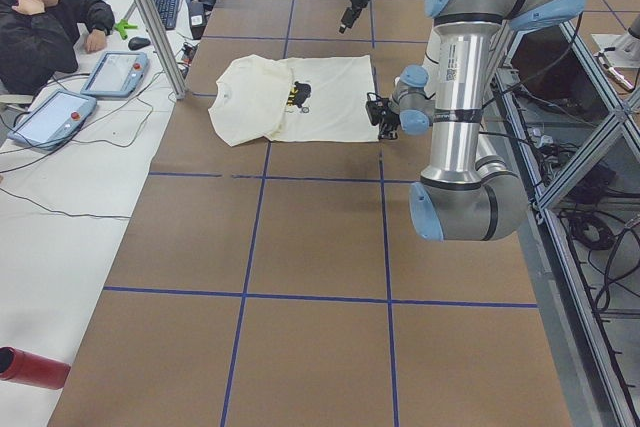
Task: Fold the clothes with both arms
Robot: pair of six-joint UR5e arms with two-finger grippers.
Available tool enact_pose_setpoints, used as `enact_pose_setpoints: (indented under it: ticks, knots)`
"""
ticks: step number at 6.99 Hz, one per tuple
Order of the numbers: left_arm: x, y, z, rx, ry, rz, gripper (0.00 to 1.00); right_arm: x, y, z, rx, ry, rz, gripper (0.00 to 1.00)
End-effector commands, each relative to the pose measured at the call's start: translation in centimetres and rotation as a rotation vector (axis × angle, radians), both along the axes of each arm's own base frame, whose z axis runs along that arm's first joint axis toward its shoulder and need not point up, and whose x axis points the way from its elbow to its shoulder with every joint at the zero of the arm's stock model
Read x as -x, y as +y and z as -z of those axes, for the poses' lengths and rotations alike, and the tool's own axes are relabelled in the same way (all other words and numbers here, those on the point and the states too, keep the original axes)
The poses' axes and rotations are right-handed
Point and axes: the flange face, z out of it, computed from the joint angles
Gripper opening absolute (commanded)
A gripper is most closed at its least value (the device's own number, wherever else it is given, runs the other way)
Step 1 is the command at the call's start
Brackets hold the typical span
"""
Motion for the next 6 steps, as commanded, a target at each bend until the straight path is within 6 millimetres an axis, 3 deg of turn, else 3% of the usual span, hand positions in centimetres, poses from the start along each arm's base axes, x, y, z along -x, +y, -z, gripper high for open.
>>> enact_pose_setpoints:
  ticks: [1,3,6]
  knots:
    - [0.06,-0.06,-0.19,-0.002,-0.008,-0.003,0.35,-0.01,-0.01,0.00,-0.001,0.000,-0.001,1.00]
    - [0.09,-0.13,-0.21,-0.003,-0.009,-0.003,0.40,0.05,0.02,0.07,-0.002,-0.001,-0.001,1.00]
    - [0.00,-0.14,-0.13,-0.004,-0.008,-0.003,0.31,0.13,0.14,0.09,-0.003,-0.002,0.002,1.00]
